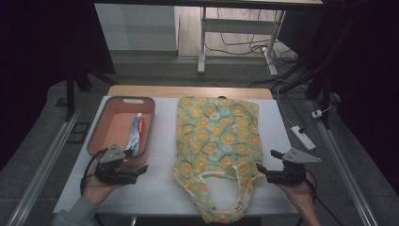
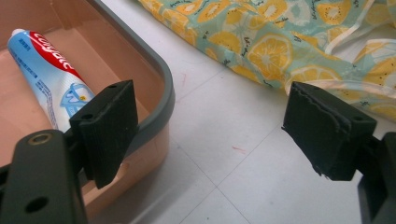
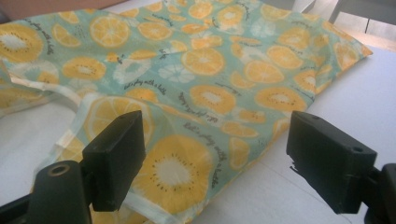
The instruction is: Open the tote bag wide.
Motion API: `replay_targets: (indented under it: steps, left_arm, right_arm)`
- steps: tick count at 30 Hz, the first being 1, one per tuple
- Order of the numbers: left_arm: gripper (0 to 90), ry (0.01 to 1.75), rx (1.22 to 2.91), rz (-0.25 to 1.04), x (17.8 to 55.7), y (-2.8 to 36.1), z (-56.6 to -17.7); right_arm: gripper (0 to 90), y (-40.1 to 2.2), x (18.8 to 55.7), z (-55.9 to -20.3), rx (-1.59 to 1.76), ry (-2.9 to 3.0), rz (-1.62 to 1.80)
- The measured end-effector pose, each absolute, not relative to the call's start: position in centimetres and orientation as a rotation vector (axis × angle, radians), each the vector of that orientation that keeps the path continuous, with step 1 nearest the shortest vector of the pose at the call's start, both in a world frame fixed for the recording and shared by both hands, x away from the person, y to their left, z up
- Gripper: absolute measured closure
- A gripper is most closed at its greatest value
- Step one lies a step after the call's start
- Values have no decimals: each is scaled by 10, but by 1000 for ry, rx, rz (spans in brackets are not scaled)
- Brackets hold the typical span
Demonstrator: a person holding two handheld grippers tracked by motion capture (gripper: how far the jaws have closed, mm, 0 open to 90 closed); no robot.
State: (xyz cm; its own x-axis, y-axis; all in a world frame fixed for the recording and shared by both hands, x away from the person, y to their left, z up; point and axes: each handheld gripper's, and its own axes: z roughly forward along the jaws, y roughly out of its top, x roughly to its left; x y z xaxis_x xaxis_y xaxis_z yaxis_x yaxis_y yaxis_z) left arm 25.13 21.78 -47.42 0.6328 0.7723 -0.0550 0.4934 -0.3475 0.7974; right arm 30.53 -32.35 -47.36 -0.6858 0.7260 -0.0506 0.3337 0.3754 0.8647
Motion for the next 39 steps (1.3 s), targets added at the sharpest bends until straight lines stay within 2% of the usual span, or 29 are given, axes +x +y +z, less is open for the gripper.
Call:
replay_targets:
  steps: [20, 25, 35, 39]
  left_arm:
    - [187, 982, 2026, 434, 245, 218, -471]
    - [212, 962, 2034, 474, 243, 215, -467]
    - [212, 917, 2043, 455, 241, 204, -458]
    - [212, 860, 2068, 427, 245, 187, -454]
  right_arm:
    - [200, -319, 304, -478, 904, 2234, 1233]
    - [205, -320, 304, -478, 907, 2227, 1246]
    - [212, -318, 303, -477, 902, 2229, 1254]
    - [212, -315, 303, -477, 888, 2240, 1251]
